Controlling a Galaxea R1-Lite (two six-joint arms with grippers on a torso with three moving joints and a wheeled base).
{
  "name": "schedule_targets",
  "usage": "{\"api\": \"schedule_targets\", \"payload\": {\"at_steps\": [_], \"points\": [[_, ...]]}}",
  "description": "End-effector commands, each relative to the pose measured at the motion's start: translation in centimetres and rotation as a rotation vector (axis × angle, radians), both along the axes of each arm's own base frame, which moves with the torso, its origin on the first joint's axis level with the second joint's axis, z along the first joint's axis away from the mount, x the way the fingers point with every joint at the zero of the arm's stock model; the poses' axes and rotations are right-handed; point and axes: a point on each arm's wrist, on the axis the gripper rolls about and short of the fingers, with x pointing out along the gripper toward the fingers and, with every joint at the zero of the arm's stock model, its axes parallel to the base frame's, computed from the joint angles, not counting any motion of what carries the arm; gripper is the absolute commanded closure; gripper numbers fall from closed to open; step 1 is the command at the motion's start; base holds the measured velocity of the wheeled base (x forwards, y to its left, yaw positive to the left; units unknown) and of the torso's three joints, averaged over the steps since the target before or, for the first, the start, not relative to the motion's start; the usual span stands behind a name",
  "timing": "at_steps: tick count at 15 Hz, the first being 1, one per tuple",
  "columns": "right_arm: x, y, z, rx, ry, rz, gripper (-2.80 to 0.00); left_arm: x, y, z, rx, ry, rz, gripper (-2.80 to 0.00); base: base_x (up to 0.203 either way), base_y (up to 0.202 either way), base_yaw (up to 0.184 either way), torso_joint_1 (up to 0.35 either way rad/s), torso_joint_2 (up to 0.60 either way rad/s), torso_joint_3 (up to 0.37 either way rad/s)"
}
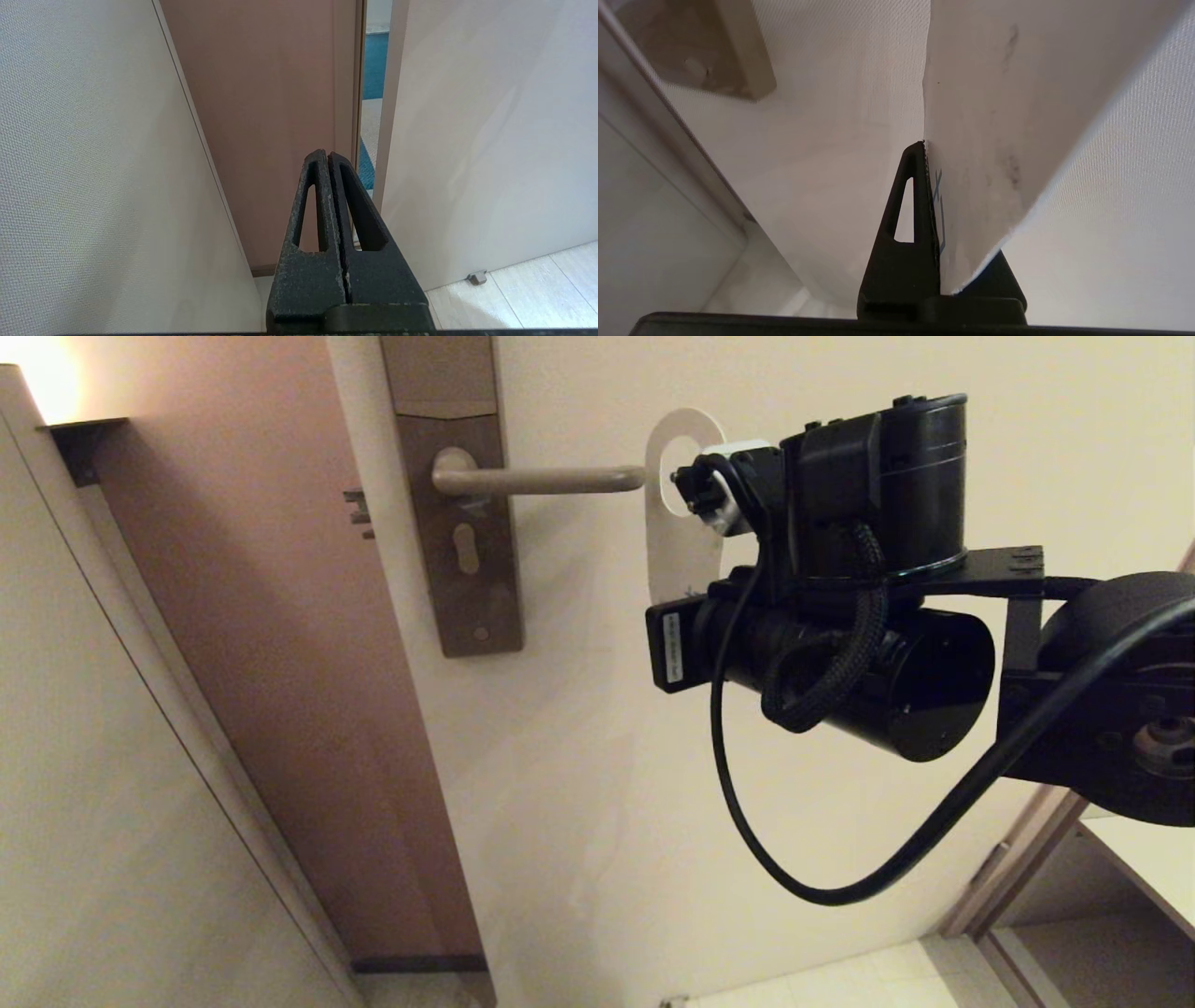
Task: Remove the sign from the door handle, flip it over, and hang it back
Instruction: Hang the sign back with the other side facing out
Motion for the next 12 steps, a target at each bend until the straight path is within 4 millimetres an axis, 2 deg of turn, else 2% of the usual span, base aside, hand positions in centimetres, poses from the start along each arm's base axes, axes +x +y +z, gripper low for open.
{"api": "schedule_targets", "payload": {"at_steps": [1, 12], "points": [[0.2, 0.6, -0.2, 0.004, 0.0, -0.005, 0.0, 0.0, 0.0, 0.0, 0.001, 0.001, 0.0, 0.0, 0.0, 0.0, 0.0, 0.0, 0.0, 0.0], [1.5, 2.4, -0.3, 0.017, -0.014, -0.012, 0.0, 0.0, 0.0, 0.0, 0.001, 0.0, 0.0, 0.0, 0.0, 0.0, 0.0, 0.0, 0.0, 0.0]]}}
